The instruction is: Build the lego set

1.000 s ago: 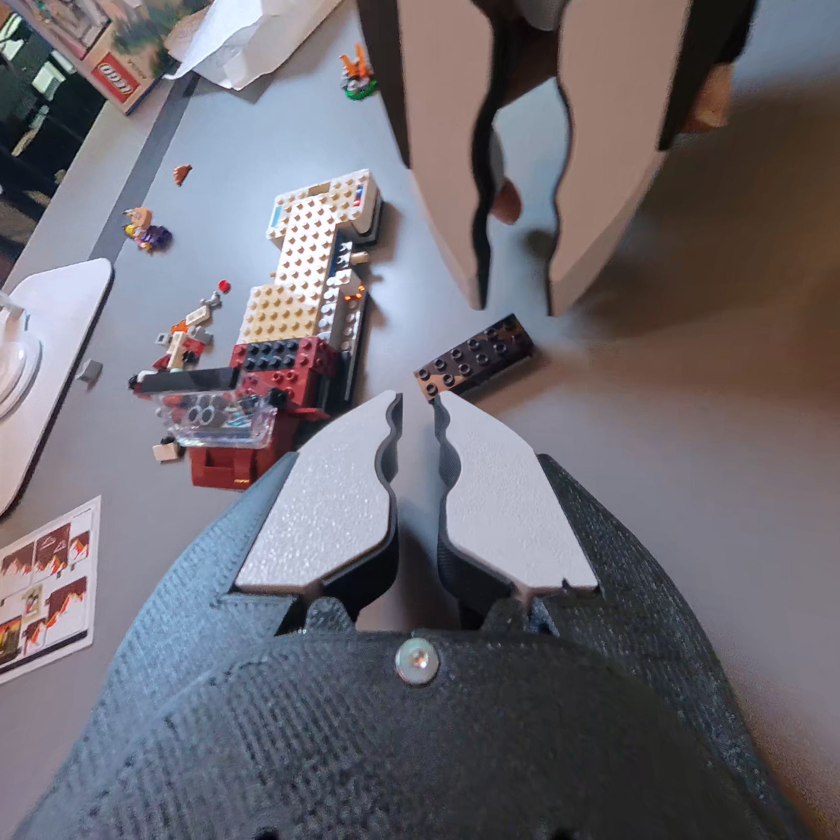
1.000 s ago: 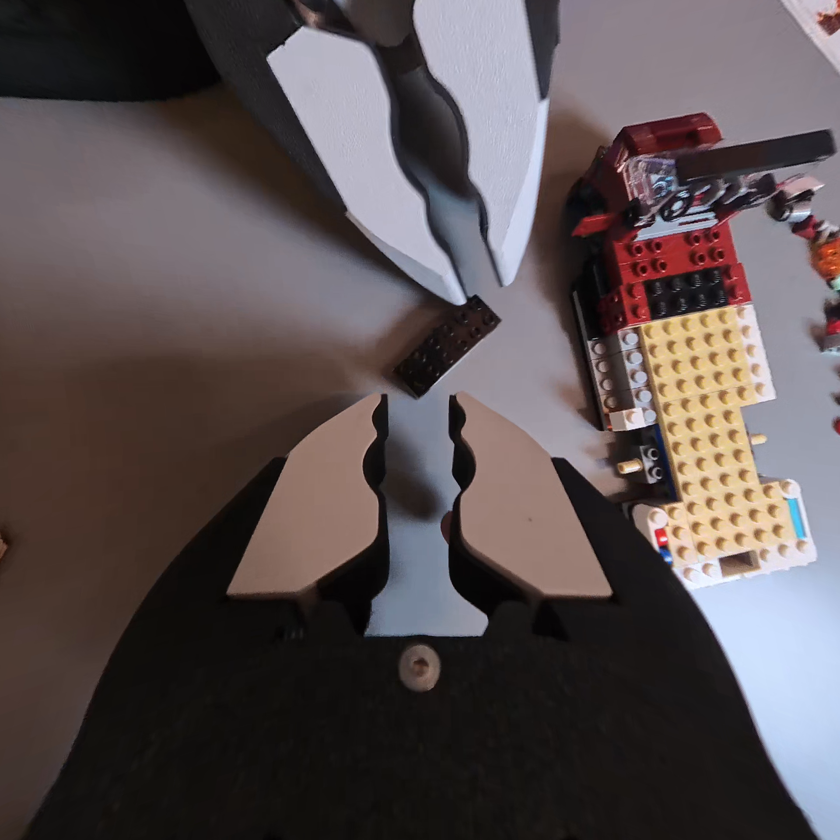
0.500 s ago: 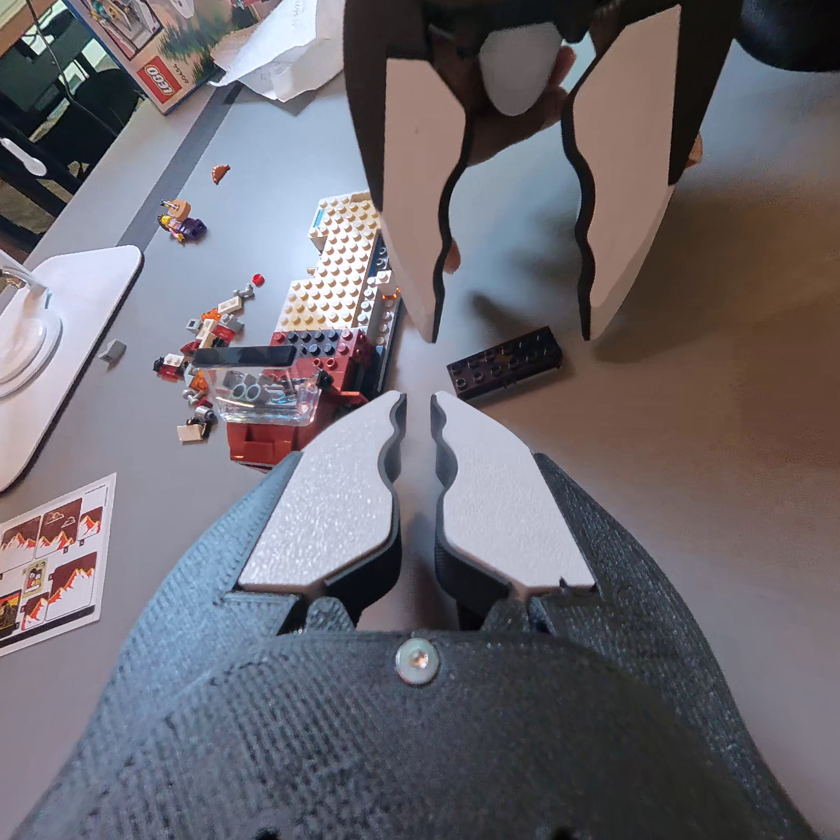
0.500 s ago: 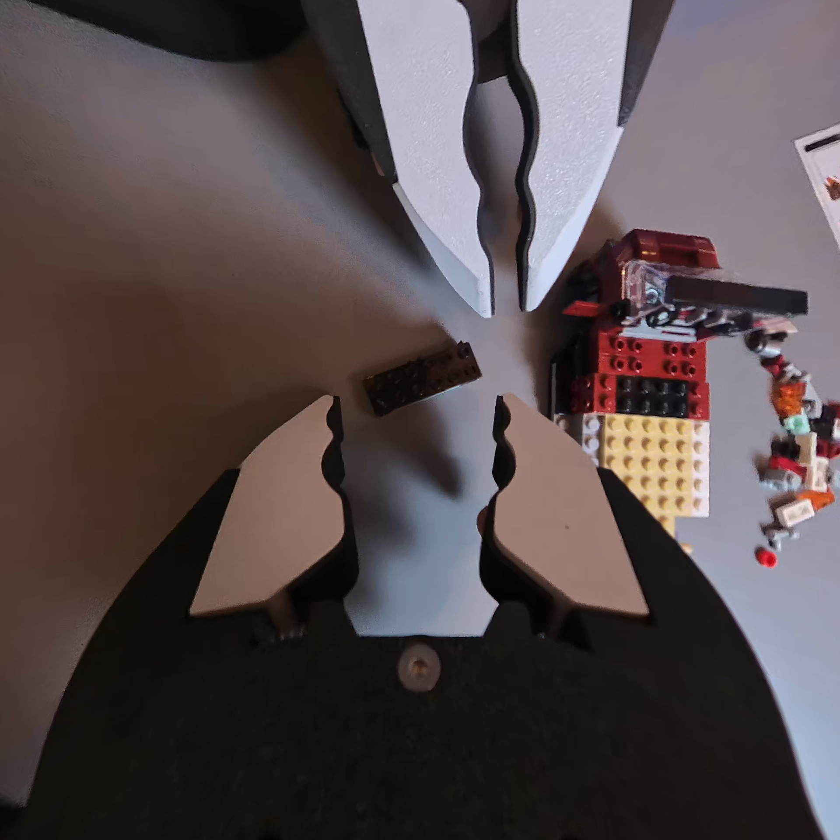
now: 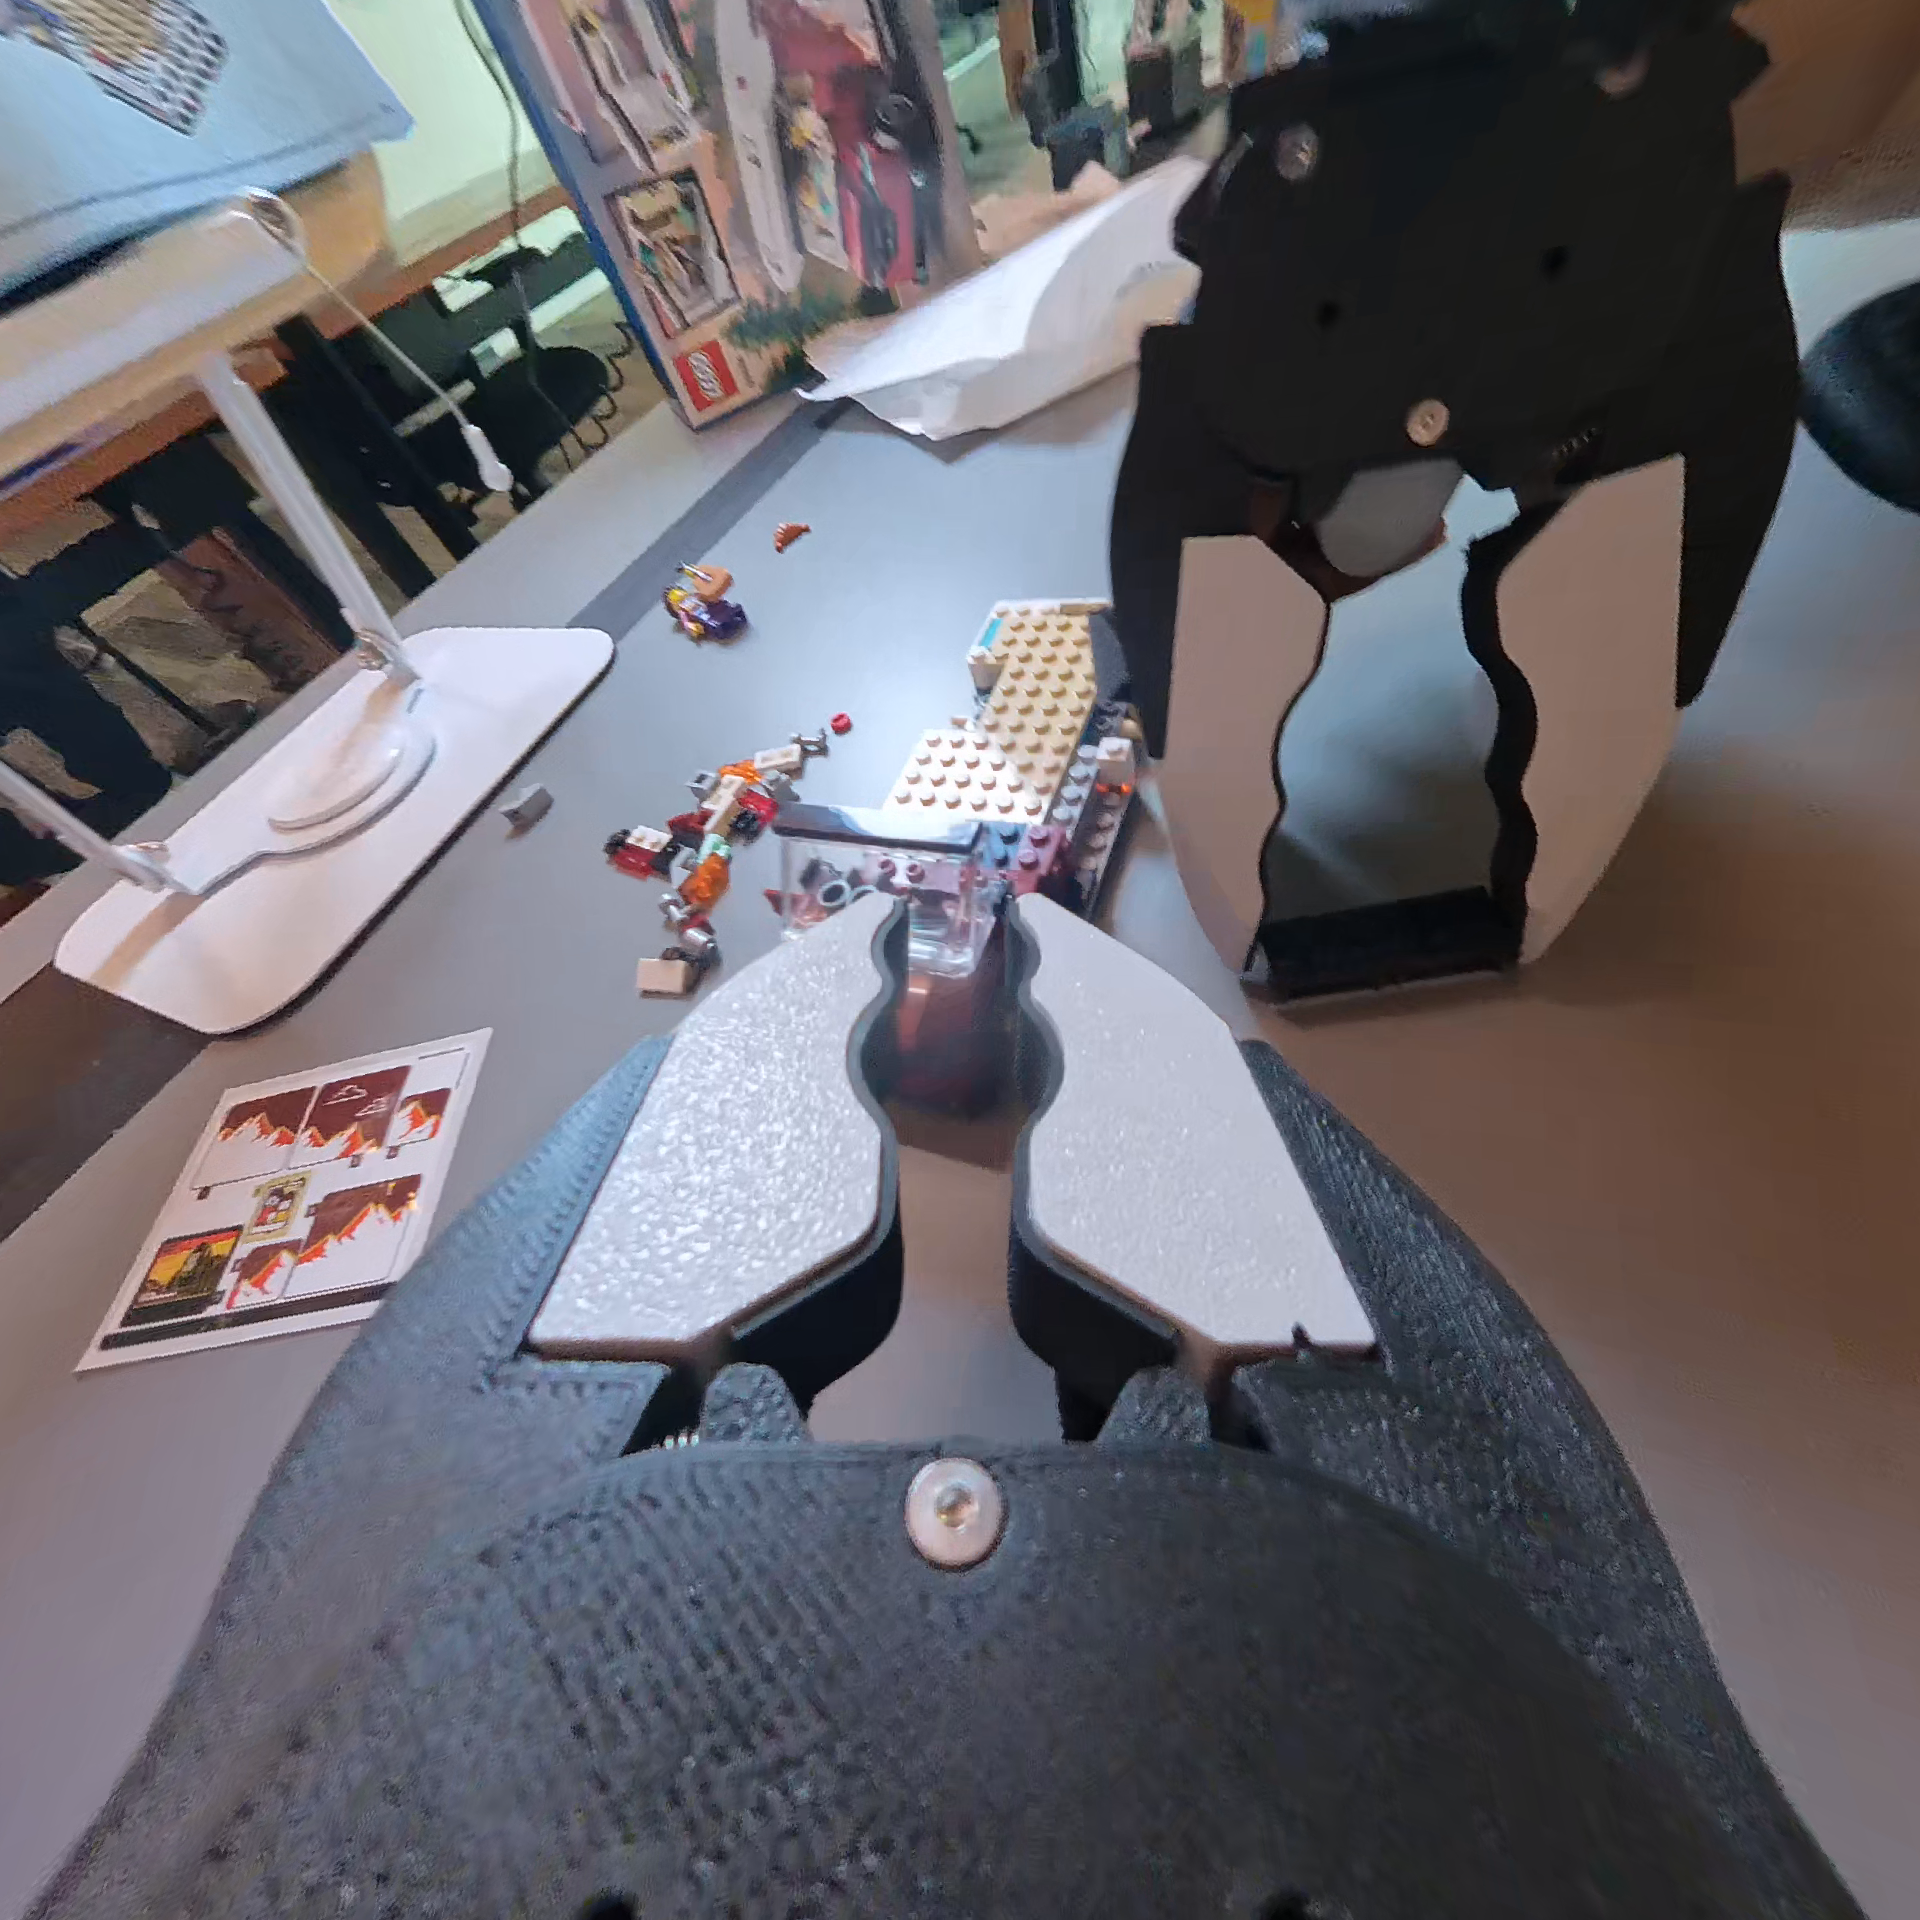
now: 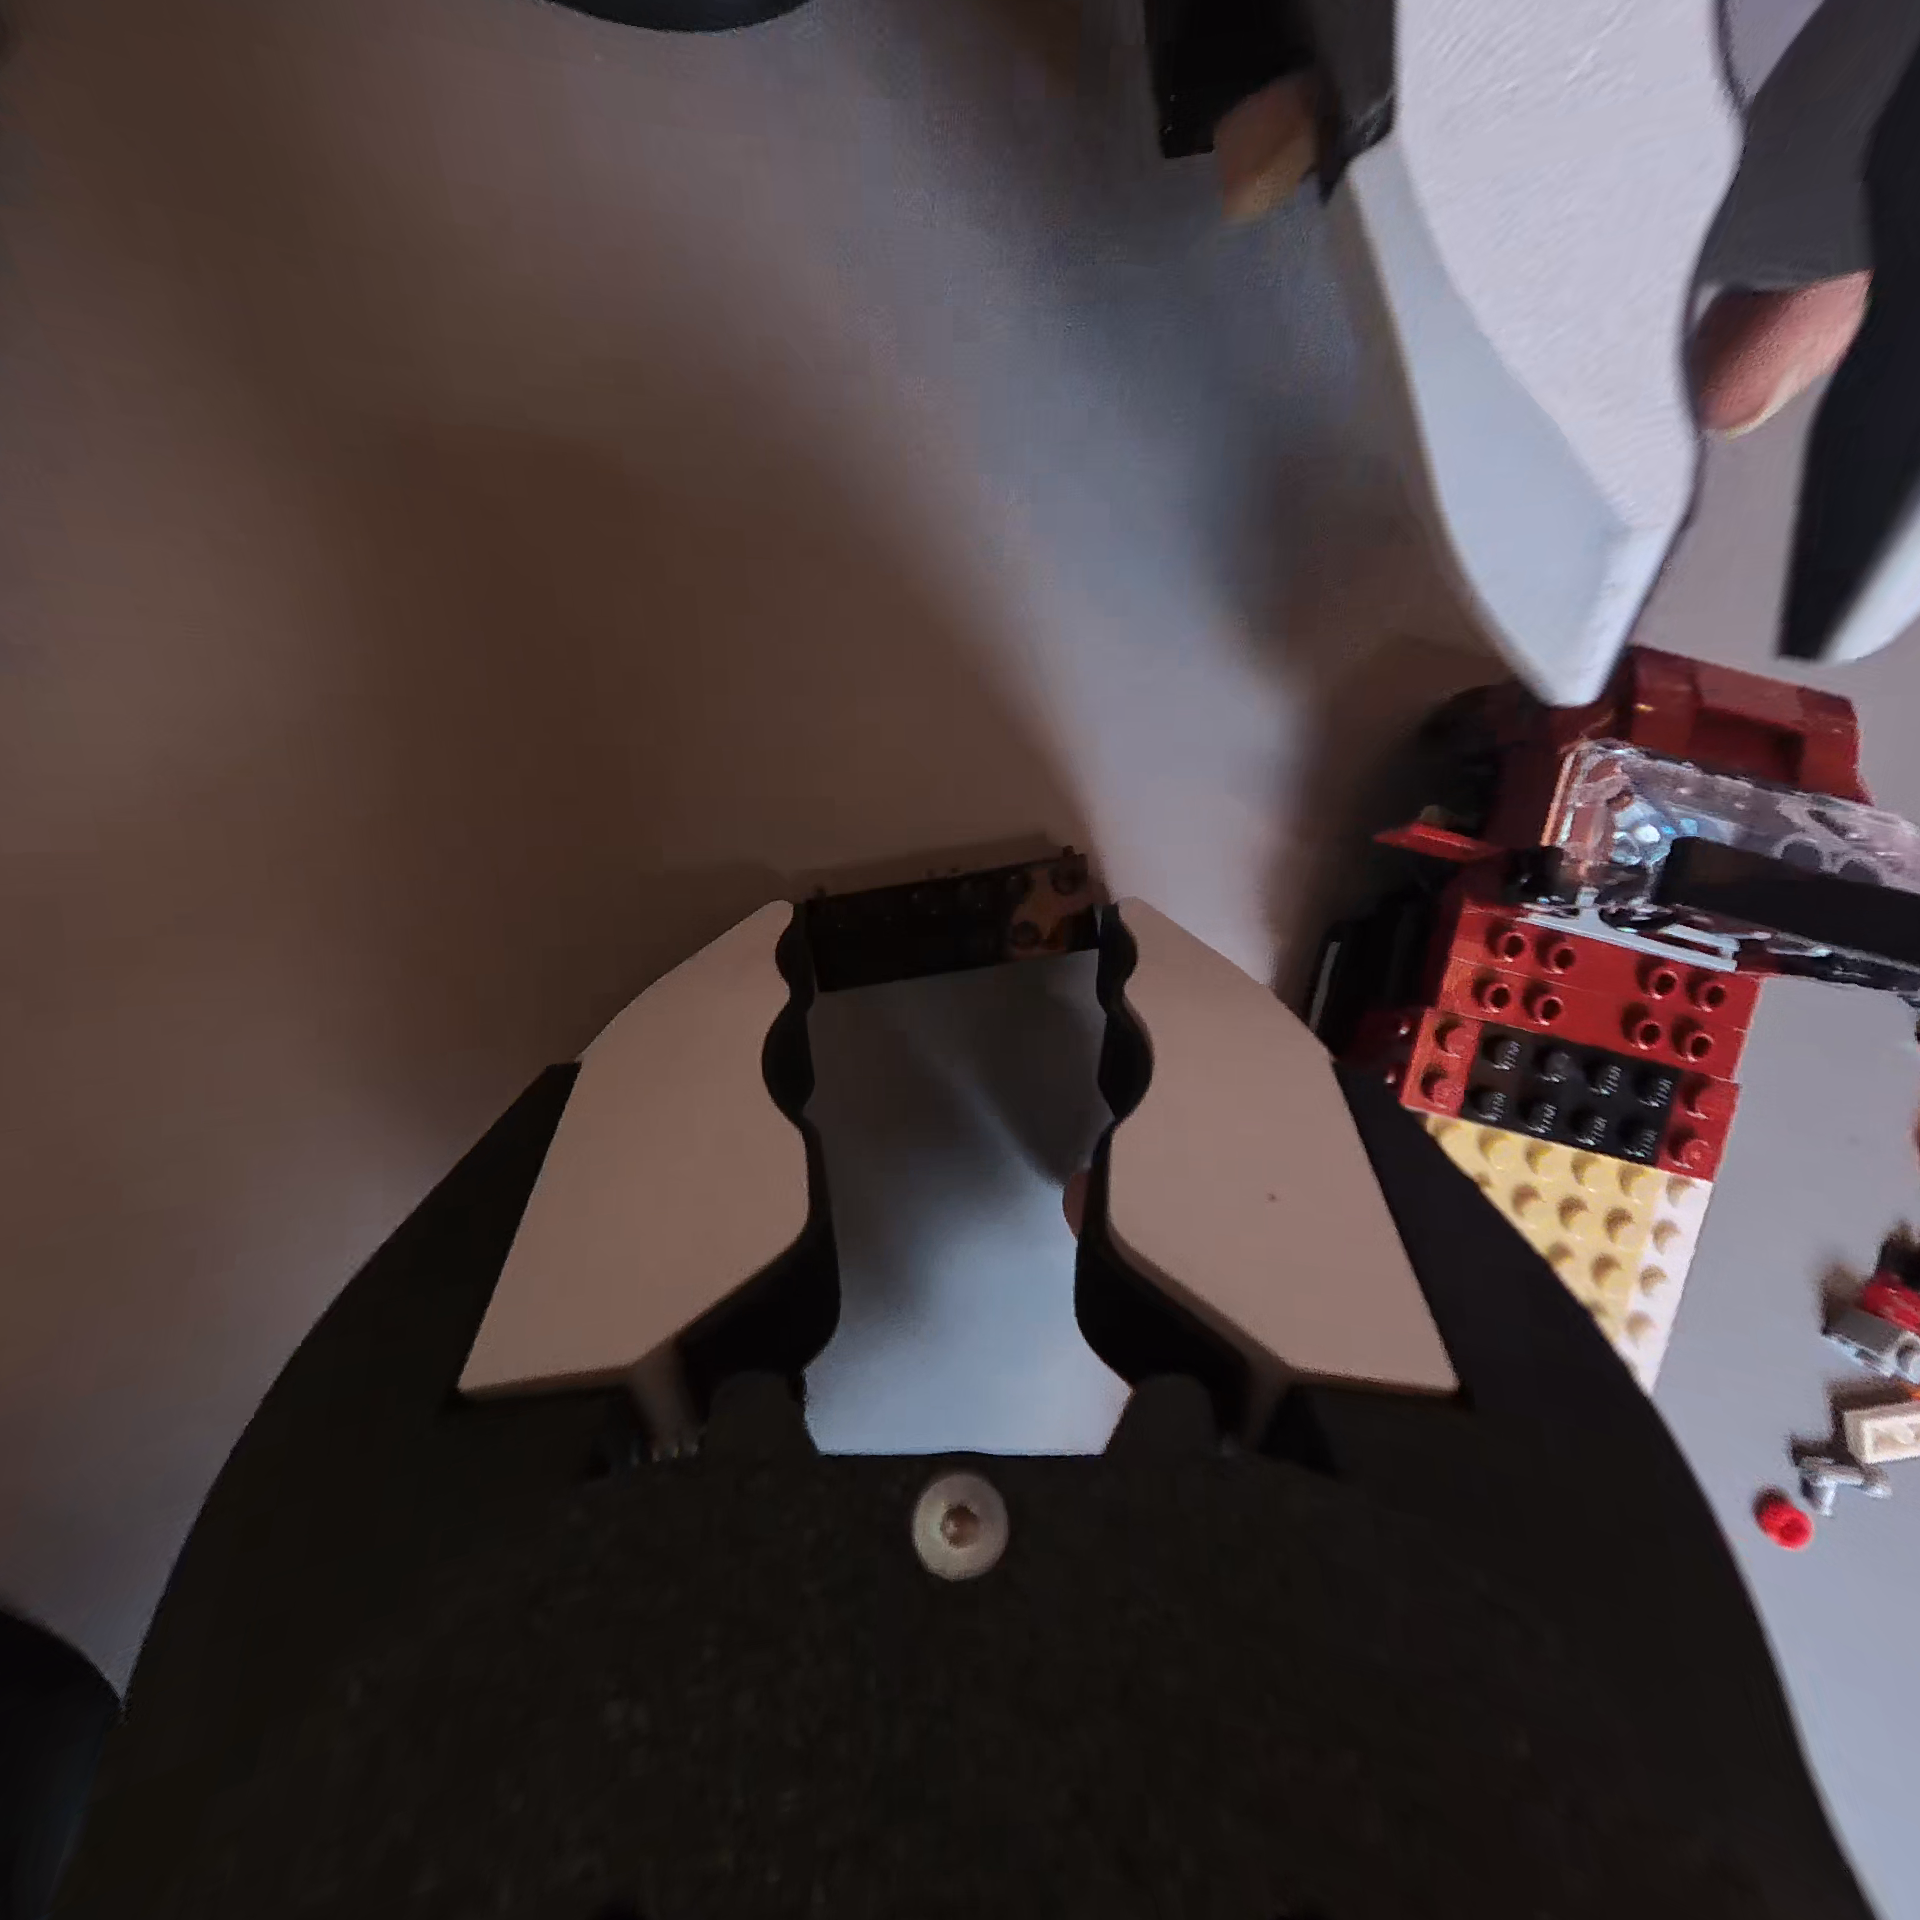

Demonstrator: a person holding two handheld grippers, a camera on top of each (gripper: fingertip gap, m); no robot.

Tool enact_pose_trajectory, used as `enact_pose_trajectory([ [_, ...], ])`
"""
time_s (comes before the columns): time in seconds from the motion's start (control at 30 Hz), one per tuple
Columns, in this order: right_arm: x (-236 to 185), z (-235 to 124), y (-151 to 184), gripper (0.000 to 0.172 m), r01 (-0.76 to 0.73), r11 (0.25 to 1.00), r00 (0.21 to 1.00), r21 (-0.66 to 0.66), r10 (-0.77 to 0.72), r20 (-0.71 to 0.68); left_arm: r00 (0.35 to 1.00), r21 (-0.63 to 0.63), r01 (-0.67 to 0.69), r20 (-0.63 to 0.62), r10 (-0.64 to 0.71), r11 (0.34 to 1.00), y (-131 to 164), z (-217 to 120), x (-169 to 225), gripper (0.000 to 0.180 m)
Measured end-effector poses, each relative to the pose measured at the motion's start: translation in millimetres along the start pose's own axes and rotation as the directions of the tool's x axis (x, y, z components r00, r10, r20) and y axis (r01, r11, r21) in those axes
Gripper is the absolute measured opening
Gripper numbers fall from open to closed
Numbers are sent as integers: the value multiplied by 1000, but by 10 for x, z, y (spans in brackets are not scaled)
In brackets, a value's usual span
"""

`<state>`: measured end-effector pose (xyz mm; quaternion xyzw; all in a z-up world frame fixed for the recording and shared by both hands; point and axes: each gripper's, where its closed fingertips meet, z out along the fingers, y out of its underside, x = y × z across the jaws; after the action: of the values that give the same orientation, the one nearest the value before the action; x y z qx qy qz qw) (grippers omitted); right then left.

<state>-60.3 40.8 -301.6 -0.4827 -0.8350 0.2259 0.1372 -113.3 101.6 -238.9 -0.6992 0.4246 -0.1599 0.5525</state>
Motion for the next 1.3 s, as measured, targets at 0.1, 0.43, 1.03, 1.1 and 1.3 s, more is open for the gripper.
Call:
enact_pose_trajectory([
  [0.1, -19, -35, 5, 53, -45, 998, 999, 34, 46, -19, 998, 45, 43, 54, -45, 998, -40, -39, -145, 27],
  [0.43, 38, -522, 254, 53, -181, 974, 967, 137, 202, -158, 988, -178, 143, -33, -151, 974, 411, 164, -239, 79],
  [1.03, 327, -871, 234, 53, -230, 959, 928, 164, 267, -259, 954, -209, -48, -300, -18, 977, 409, 378, 43, 62],
  [1.1, 407, -824, 203, 53, -242, 960, 927, 140, 271, -258, 953, -214, -40, -303, -28, 976, 397, 374, 99, 62],
  [1.3, 555, -583, 137, 53, -283, 958, 927, 45, 285, -243, 941, -202, -62, -337, -9, 977, 353, 358, 280, 62],
])
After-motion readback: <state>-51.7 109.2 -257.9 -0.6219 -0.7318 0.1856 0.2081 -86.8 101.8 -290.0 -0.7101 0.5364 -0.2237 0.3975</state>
